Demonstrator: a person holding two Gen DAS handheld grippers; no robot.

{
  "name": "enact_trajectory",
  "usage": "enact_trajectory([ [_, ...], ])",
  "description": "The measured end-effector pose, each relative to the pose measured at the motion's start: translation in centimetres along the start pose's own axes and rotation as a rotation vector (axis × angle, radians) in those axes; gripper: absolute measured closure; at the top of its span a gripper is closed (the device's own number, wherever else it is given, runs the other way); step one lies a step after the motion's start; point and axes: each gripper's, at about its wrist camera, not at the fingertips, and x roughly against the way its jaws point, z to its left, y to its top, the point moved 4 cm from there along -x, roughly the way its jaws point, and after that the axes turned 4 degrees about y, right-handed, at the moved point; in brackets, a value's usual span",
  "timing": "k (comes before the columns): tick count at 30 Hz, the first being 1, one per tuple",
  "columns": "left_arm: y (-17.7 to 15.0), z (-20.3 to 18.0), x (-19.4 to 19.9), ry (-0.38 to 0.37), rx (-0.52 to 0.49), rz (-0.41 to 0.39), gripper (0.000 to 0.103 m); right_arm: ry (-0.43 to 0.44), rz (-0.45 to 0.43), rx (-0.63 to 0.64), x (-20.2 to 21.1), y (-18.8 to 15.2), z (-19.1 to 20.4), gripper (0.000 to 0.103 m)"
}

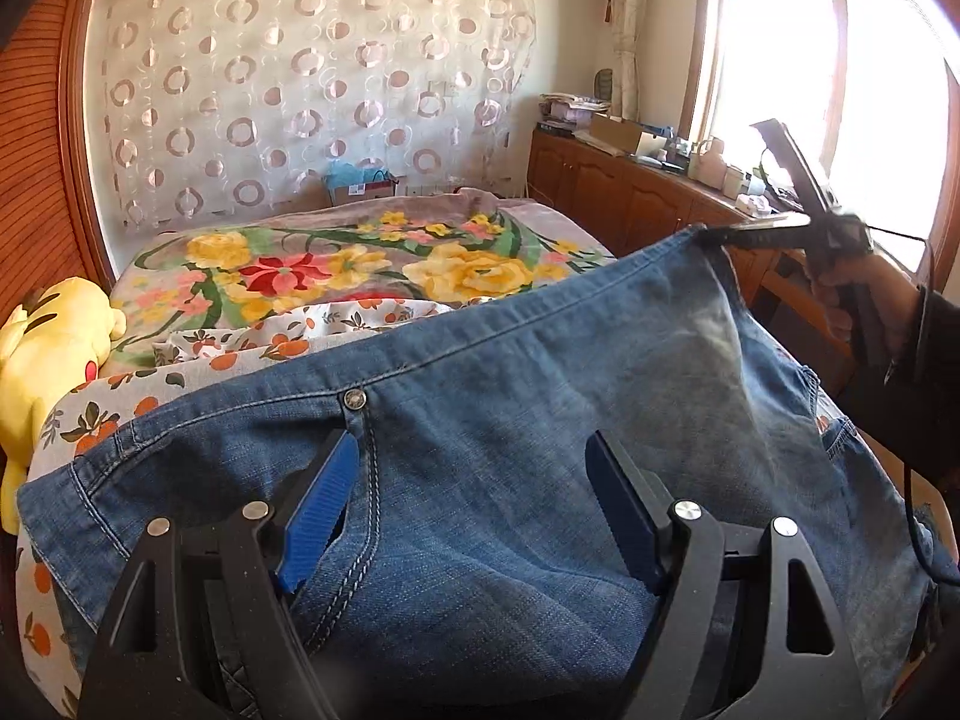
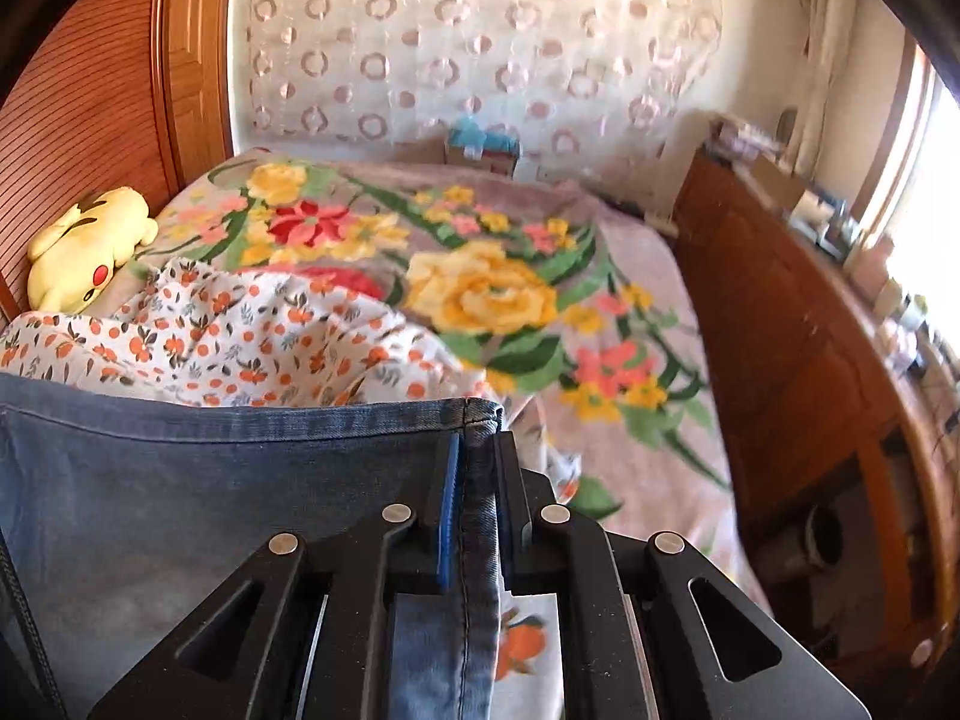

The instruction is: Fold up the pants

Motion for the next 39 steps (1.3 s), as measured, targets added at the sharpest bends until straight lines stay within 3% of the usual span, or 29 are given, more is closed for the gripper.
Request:
enact_trajectory([
  [5, 0.0, -0.3, 0.0, 0.007, -0.007, -0.002, 0.024, 0.029, -0.003, -0.038, 2.6, -1.8, -0.8, 0.085],
  [10, 0.0, -0.5, 0.6, 0.044, -0.028, -0.009, 0.024, 0.079, -0.010, -0.060, 7.0, -5.7, -0.1, 0.080],
  [18, -0.5, 1.0, 5.4, 0.113, -0.035, -0.030, 0.024, 0.183, -0.076, -0.044, 13.3, -10.5, 3.5, 0.079],
  [23, -3.4, 3.3, 8.5, 0.163, -0.020, -0.009, 0.024, 0.236, -0.092, -0.021, 14.5, -13.0, 6.5, 0.077],
  [29, -7.5, 5.8, 9.9, 0.194, 0.012, 0.066, 0.024, 0.267, -0.090, -0.023, 14.5, -16.1, 7.8, 0.065],
  [39, -12.4, 5.0, 11.0, 0.136, 0.034, 0.147, 0.024, 0.185, -0.109, -0.046, 15.7, -18.1, 7.0, 0.060],
])
